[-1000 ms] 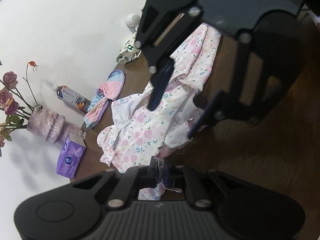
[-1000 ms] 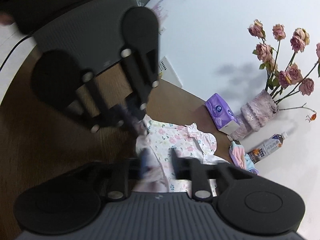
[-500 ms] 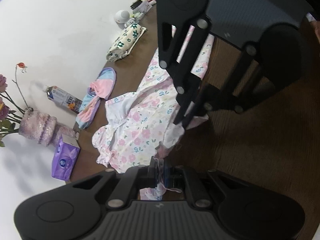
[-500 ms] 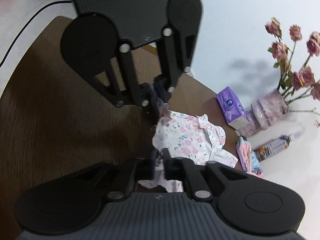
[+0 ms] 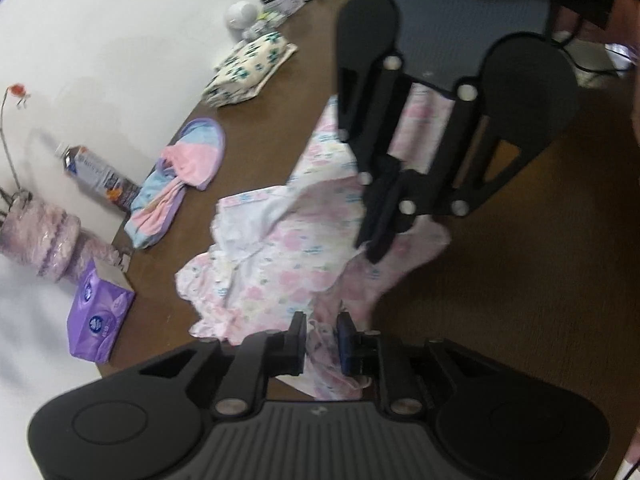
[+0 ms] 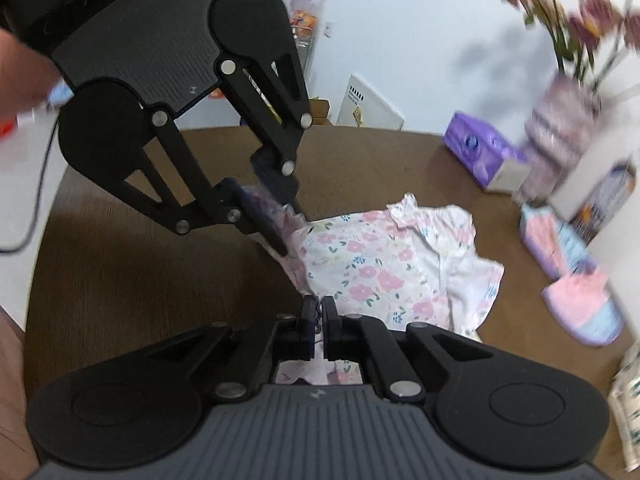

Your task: Fold clothes

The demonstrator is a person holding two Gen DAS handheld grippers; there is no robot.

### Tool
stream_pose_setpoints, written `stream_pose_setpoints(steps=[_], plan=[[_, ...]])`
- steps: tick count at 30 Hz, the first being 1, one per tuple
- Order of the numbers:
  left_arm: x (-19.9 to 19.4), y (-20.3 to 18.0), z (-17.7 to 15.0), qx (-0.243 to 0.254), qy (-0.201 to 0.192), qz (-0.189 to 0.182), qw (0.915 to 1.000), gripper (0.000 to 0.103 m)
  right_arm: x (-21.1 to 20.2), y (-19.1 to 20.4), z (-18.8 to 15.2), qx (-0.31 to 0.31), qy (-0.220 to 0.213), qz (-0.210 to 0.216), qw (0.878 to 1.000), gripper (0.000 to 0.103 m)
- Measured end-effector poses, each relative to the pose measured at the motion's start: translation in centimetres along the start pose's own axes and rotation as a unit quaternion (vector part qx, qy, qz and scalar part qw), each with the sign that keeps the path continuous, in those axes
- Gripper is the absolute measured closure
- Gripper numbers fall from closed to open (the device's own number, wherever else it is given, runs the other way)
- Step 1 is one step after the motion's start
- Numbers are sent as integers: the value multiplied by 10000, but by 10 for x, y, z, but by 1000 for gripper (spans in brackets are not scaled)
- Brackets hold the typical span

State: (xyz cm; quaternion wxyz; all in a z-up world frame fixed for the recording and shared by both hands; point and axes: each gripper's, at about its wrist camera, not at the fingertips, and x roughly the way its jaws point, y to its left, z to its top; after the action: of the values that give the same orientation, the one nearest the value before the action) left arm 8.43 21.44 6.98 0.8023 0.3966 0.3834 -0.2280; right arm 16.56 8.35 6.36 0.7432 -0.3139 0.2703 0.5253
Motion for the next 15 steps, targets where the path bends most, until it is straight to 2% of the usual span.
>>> stream_pose_setpoints(steps=[6,7,10,13,15], plan=[[18,12,-5,-473,120,353,9982,73,16,-32,-2,222,1,38,9997,100],[18,12,-6,-563,112,441,9974,69,19,-34,-2,225,-5,19,9997,100],[7,7,-9,-699,-92,680,9952,58,30,-38,-2,151,20,4,9999,100],[-6,2,-9,-730,-351,793,9936,57,39,-40,-3,46,39,-14,10000,100],[-10,-5,-6,-649,-458,664,9946,59,44,-40,-3,-5,63,-29,10000,100]])
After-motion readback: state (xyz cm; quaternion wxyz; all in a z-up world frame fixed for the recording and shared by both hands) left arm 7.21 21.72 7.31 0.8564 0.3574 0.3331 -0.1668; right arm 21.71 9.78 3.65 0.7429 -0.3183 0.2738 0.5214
